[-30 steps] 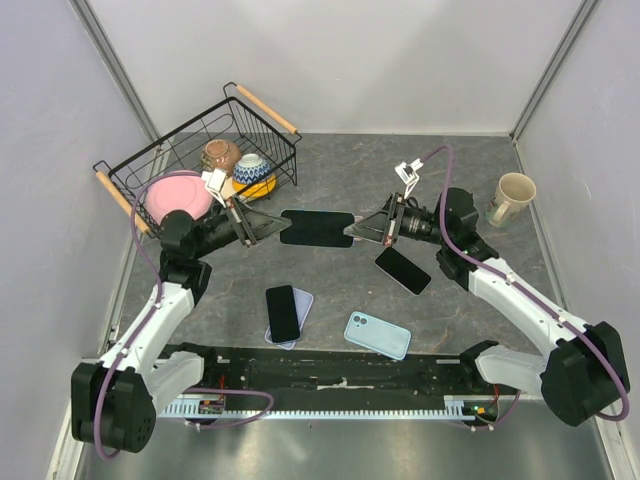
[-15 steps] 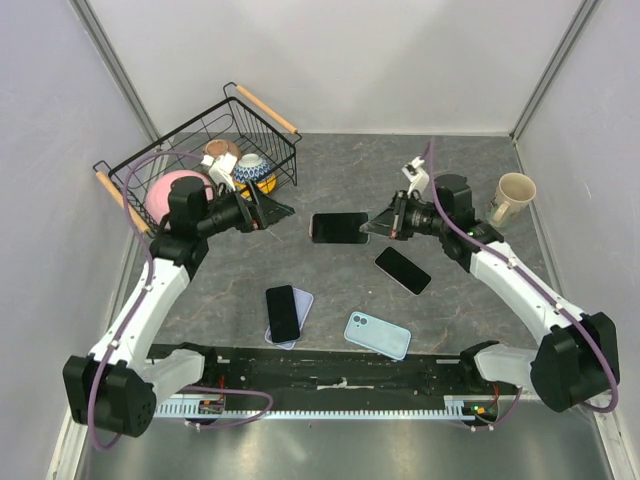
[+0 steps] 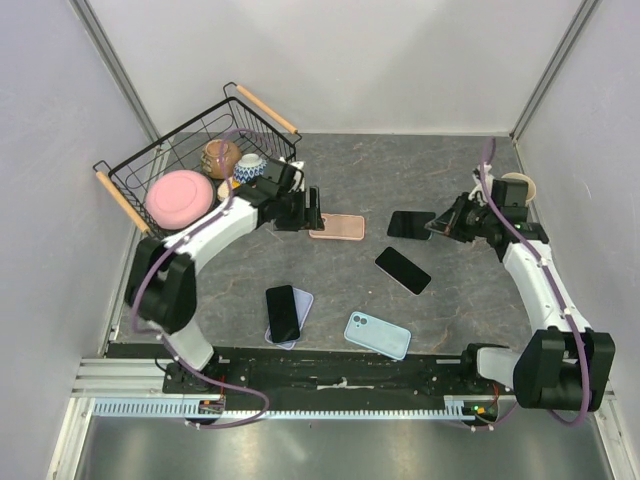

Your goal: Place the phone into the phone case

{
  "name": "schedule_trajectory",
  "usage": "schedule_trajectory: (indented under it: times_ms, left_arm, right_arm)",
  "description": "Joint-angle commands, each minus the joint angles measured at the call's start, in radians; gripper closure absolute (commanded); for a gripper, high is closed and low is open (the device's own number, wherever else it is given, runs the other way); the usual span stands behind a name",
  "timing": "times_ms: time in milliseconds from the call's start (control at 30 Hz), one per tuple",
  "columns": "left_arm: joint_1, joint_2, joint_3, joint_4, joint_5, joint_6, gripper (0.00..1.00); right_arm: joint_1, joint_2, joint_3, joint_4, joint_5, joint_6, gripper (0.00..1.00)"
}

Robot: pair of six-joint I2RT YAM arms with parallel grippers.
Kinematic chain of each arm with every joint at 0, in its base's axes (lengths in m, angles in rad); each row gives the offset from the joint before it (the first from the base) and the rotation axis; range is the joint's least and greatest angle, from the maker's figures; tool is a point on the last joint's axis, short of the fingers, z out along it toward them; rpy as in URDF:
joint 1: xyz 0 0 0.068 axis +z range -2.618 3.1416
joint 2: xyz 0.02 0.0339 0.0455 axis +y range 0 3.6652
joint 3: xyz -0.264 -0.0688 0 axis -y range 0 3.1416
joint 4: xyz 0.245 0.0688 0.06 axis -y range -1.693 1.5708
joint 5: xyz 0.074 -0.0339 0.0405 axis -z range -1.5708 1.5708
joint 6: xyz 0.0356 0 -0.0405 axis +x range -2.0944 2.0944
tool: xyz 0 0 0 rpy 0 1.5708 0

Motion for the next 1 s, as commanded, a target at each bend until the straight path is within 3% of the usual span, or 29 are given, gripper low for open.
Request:
schedule_trajectory:
  times_ms: [0,267,300,400,733,867,967]
  left_arm:
    - [-0.007,0.134,0.088,-0.034,-0.156,0.045,0.25]
    - [-0.009,0.278,0.136,0.059,-0.189,0.039,0.38]
    - [-0.009,0.291,0.145,0.065,-0.187,0.039,0.46]
    - [-0.009,0.337,0.172,0.085,-0.189,0.036,0.57]
    - [-0.009,0.467,0.255,0.109,-0.227,0.009,0.68]
    - [-0.009,0.494,0.272,0.094,-0.225,0.001,0.88]
    - [-0.009,0.484,0.251,0.092,-0.221,-0.004,0.98]
  right_arm:
    - [-0.054,-0.051,0.034,-0.02,-0.03,-0.031,1.0]
    - [-0.061,-0.043,0.046,-0.027,-0.033,-0.027,1.0]
    - [-0.061,-0.043,0.046,-0.027,-0.033,-0.026,1.0]
    - [-0.062,-0.041,0.046,-0.031,-0.039,-0.026,1.0]
    - [-0.061,-0.047,0.037,-0.035,-0.067,-0.024,1.0]
    - [-0.061,-0.047,0.036,-0.034,-0.075,-0.021,1.0]
    - [-0.062,-0.047,0.037,-0.034,-0.087,-0.02,1.0]
